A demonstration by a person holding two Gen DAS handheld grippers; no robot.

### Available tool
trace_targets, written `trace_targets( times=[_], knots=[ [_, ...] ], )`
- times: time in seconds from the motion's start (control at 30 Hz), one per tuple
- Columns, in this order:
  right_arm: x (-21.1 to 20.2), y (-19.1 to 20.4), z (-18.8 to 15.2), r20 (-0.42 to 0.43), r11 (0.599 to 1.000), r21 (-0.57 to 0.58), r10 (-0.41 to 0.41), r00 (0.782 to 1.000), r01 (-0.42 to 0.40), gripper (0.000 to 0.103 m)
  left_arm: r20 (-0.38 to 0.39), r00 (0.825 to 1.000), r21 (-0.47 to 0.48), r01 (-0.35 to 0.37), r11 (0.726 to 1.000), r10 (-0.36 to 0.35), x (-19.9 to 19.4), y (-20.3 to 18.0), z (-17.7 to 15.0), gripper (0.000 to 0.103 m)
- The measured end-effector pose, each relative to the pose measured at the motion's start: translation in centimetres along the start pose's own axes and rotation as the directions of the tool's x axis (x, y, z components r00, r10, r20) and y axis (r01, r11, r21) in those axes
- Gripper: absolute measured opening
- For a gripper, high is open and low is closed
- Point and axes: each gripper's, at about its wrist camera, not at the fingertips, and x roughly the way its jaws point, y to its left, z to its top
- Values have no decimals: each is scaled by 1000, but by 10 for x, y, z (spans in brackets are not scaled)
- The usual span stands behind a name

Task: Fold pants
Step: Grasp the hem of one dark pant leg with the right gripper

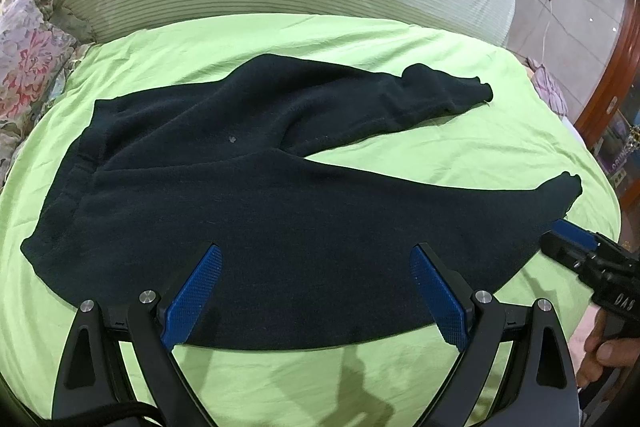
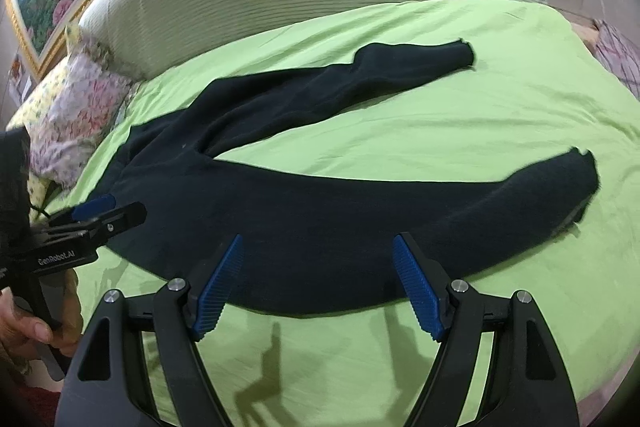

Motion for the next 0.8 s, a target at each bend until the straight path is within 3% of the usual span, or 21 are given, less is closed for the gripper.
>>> trace_targets(
  times=[0.27,0.43,0.6,0.8],
  knots=[
    [-30,-87,-8,7,960,227,-169,986,163,77,-11,1000,11,23,1000,-23,9,-9,3,96],
    [-43,-134,-6,22,916,348,-222,975,201,73,-31,998,42,54,998,-53,21,-29,14,96],
    [-37,-166,2,18,903,380,-226,974,203,60,-51,997,99,69,993,-64,37,-54,25,96],
    [-10,-184,7,-35,904,388,-180,983,179,57,-74,996,122,63,991,-55,53,-70,39,96]
  ],
)
